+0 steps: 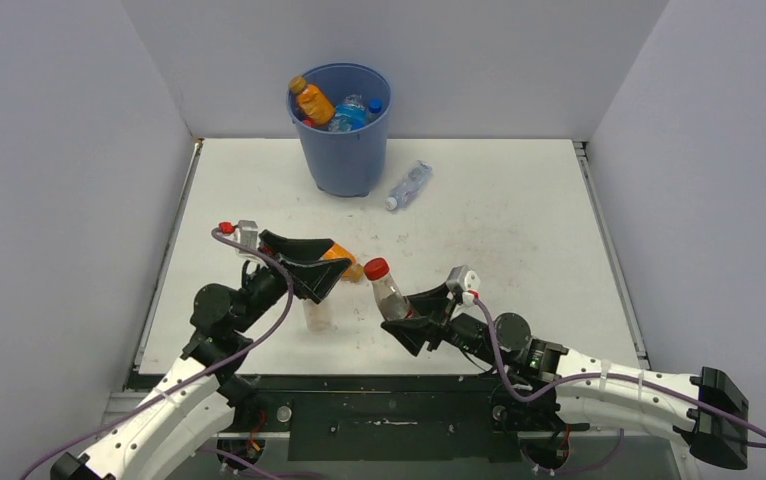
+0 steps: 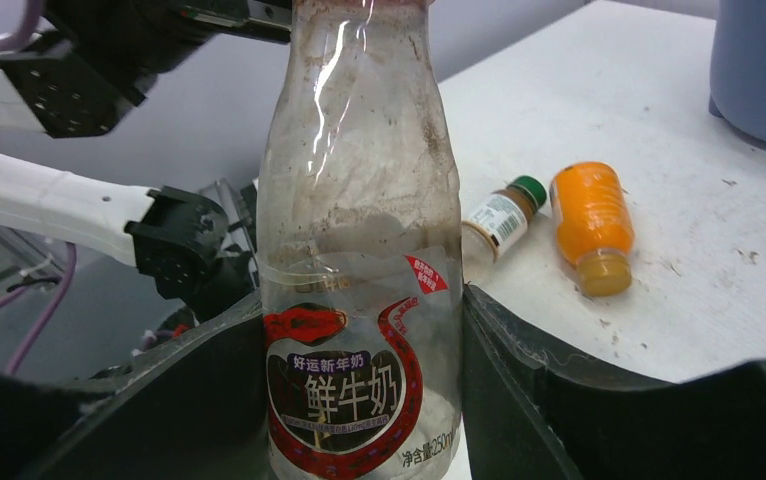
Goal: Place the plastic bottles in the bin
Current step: Place the plastic bottle in the trash bin.
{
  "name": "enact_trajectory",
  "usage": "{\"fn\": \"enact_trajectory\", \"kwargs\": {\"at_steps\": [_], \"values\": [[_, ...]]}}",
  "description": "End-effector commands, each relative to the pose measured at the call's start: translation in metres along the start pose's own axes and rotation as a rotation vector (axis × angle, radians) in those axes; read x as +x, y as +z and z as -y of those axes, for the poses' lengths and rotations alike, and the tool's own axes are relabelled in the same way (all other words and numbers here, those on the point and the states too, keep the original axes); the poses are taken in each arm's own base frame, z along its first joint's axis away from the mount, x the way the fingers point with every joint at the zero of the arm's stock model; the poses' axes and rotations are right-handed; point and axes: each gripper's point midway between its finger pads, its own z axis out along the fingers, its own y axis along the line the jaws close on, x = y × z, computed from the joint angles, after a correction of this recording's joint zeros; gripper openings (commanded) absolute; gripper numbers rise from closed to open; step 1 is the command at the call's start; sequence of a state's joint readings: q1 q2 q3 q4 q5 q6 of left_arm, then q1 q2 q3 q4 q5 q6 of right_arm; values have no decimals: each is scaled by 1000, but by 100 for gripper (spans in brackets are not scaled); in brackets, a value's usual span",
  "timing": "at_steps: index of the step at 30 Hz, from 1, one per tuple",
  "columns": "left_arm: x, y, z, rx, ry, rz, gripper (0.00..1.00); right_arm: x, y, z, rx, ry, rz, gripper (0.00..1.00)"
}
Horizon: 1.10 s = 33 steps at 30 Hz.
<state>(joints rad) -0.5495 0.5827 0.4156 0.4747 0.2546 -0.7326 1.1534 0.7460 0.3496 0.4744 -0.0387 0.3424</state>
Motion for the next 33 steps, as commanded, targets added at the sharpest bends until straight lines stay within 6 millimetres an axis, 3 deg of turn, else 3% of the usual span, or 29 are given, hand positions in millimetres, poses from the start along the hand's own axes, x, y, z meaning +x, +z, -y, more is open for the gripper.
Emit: {"fn": "enact_trajectory", "kwargs": {"at_steps": [1, 17, 21, 24, 26, 28, 33], "values": [[-17, 3, 58, 272, -66, 22, 96, -46, -1, -26, -125, 59, 218, 25], [18, 24, 89, 378, -62, -114, 100, -32, 8, -22, -109, 39, 153, 25], [17, 31, 93, 385, -48, -118, 86, -26, 11, -22, -109, 34, 129, 25], [18, 34, 95, 392, -48, -131, 67, -26, 11, -21, -105, 35, 125, 25], [21, 34, 97, 403, -54, -149, 59, -27, 11, -21, -100, 33, 127, 25], [25, 35, 96, 403, -65, -163, 58, -28, 10, -20, -96, 31, 131, 26], [34, 35, 95, 397, -89, -196, 69, -31, 8, -20, -94, 34, 149, 26]]}}
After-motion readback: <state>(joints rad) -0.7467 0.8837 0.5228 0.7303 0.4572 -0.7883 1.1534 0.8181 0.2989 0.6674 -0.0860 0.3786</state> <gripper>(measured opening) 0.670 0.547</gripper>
